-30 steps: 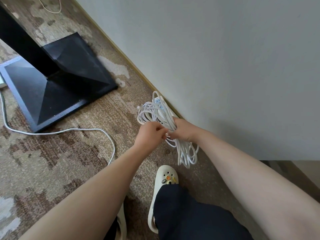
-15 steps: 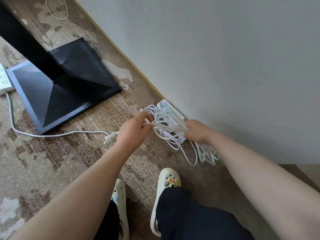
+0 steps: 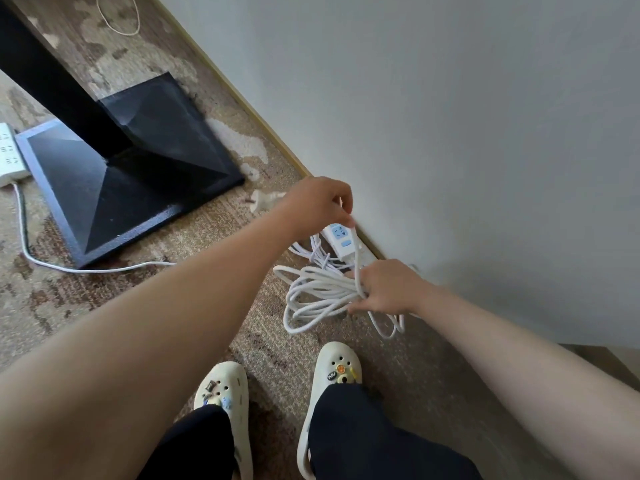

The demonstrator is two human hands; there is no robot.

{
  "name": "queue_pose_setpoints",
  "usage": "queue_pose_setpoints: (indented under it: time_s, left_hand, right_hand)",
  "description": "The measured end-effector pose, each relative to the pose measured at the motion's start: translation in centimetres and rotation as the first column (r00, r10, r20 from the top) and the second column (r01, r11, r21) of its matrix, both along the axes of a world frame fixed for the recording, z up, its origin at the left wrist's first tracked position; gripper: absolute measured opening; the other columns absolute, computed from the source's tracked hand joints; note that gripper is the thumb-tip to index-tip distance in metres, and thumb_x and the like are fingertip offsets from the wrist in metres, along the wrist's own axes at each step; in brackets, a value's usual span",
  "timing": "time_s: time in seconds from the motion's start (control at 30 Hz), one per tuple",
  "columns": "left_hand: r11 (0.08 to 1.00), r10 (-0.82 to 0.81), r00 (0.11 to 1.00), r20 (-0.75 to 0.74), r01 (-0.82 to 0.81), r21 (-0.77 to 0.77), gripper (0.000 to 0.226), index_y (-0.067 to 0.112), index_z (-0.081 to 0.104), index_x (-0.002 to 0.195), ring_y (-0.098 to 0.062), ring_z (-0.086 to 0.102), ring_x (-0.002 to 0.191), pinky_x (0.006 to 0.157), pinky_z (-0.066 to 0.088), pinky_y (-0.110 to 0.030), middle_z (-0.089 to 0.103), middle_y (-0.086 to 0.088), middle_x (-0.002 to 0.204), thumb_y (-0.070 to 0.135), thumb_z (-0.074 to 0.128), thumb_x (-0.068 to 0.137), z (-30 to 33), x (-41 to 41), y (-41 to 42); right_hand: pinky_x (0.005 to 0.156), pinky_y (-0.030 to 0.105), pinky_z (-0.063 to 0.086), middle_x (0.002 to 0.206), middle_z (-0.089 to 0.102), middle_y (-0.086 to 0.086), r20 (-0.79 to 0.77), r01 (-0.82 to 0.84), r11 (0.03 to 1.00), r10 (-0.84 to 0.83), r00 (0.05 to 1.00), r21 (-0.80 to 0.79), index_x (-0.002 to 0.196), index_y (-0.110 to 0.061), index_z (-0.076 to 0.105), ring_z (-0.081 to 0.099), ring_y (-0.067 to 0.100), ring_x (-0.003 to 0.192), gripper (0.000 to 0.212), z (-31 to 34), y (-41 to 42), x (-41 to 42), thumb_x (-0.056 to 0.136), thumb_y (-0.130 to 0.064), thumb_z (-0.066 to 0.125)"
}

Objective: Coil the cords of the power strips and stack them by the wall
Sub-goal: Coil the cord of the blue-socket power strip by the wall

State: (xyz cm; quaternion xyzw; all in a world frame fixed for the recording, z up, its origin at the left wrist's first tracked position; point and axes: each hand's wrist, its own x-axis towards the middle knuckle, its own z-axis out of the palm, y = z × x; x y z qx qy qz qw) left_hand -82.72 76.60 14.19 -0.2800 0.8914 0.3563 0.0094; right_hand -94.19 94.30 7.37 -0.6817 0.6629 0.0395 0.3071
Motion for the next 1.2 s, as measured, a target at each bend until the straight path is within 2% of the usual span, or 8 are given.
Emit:
queue_pose_setpoints:
  time_s: [0.17, 0.33, 0.53, 0.63, 0.83, 0.93, 1.03, 1.2]
  left_hand:
    - [0.887, 0.07, 0.997, 0.04, -0.08, 0.455, 0.001, 0.019, 0.073, 0.085, -0.009, 0.056, 0.057, 0.056, 0.052, -0.027, 0.071, -0.001, 0.073, 0.02, 0.073, 0.084, -2.9, 1.6, -2.0]
    - [0.542, 0.14, 0.98, 0.145, -0.198, 0.816, 0.023, 0.004, 0.068, 0.109, -0.014, 0.065, 0.071, 0.065, 0.055, -0.025, 0.071, -0.007, 0.09, 0.016, 0.063, 0.091, -4.4, 3.7, -2.2]
    - [0.672, 0.295, 0.94, 0.17, -0.33, 0.662, 0.02, 0.013, 0.063, 0.081, -0.001, 0.057, 0.05, 0.049, 0.046, -0.013, 0.06, 0.002, 0.071, 0.008, 0.053, 0.097, -7.0, 6.3, 2.8]
    - [0.546, 0.351, 0.911, 0.216, -0.386, 0.743, 0.019, 0.015, 0.071, 0.095, -0.007, 0.045, 0.054, 0.052, 0.042, -0.018, 0.058, 0.003, 0.065, 0.026, 0.056, 0.096, -8.8, 6.9, 6.6]
    - [0.89, 0.134, 0.979, 0.153, -0.187, 0.416, 0.024, 0.014, 0.07, 0.101, -0.006, 0.044, 0.05, 0.053, 0.042, -0.024, 0.059, 0.003, 0.069, 0.028, 0.051, 0.099, -9.0, 6.1, 10.0]
    - [0.991, -0.069, 0.98, 0.185, 0.047, 0.122, 0.024, 0.021, 0.067, 0.091, -0.008, 0.056, 0.058, 0.057, 0.053, -0.03, 0.063, 0.007, 0.072, 0.036, 0.05, 0.098, -6.6, 5.3, 9.1]
    - [0.95, -0.219, 0.945, 0.244, 0.263, -0.166, 0.028, 0.024, 0.061, 0.089, -0.004, 0.056, 0.063, 0.056, 0.051, -0.023, 0.056, 0.012, 0.075, 0.043, 0.043, 0.1, -4.5, 4.8, 7.5]
    - [0.785, -0.381, 0.904, 0.194, 0.427, -0.449, 0.03, 0.03, 0.063, 0.099, -0.007, 0.051, 0.083, 0.084, 0.043, -0.027, 0.057, 0.015, 0.088, 0.052, 0.044, 0.095, -2.2, 3.3, 4.0]
  right_hand:
    - [0.056, 0.024, 0.036, 0.067, 0.055, -0.014, 0.087, 0.114, 0.991, -0.108, 0.99, -0.076, 0.084, -0.031, 0.059, 0.049, 0.004, 0.058, 0.027, 1.0, 0.2, -1.2, 0.084, -0.057, 0.067]
    - [0.061, 0.021, 0.045, 0.079, 0.073, -0.002, 0.318, 0.277, 0.937, -0.202, 0.926, -0.212, 0.097, -0.021, 0.073, 0.066, 0.016, 0.068, 0.024, 2.6, 0.7, -1.8, 0.082, -0.04, 0.074]
    - [0.066, 0.007, 0.045, 0.078, 0.066, -0.036, 0.517, 0.536, 0.827, -0.388, 0.763, -0.17, 0.09, -0.057, 0.058, 0.063, -0.011, 0.077, 0.037, 2.9, -0.1, -2.7, 0.078, -0.033, 0.083]
    - [0.066, 0.004, 0.043, 0.084, 0.066, -0.036, 0.551, 0.64, 0.752, -0.47, 0.689, -0.159, 0.091, -0.051, 0.06, 0.063, -0.011, 0.079, 0.032, 2.3, -0.4, -2.6, 0.077, -0.034, 0.083]
    - [0.067, 0.032, 0.052, 0.082, 0.069, -0.007, 0.443, 0.801, 0.583, -0.688, 0.575, -0.136, 0.092, -0.025, 0.061, 0.065, 0.011, 0.075, 0.031, -0.4, -0.2, -2.4, 0.076, -0.047, 0.076]
    - [0.059, 0.036, 0.045, 0.078, 0.061, 0.0, 0.141, 0.707, 0.697, -0.692, 0.707, -0.124, 0.101, -0.017, 0.047, 0.059, 0.021, 0.069, 0.048, -0.8, -0.7, -3.3, 0.08, -0.052, 0.073]
    - [0.05, 0.03, 0.037, 0.082, 0.06, -0.005, -0.089, 0.482, 0.876, -0.483, 0.871, -0.031, 0.112, -0.026, 0.038, 0.055, 0.012, 0.063, 0.048, -1.0, -1.0, -3.1, 0.086, -0.056, 0.065]
    - [0.056, 0.031, 0.036, 0.088, 0.061, -0.006, -0.081, 0.226, 0.974, -0.226, 0.971, -0.002, 0.141, -0.024, 0.034, 0.048, 0.01, 0.063, 0.063, -0.7, -0.3, -1.9, 0.092, -0.06, 0.053]
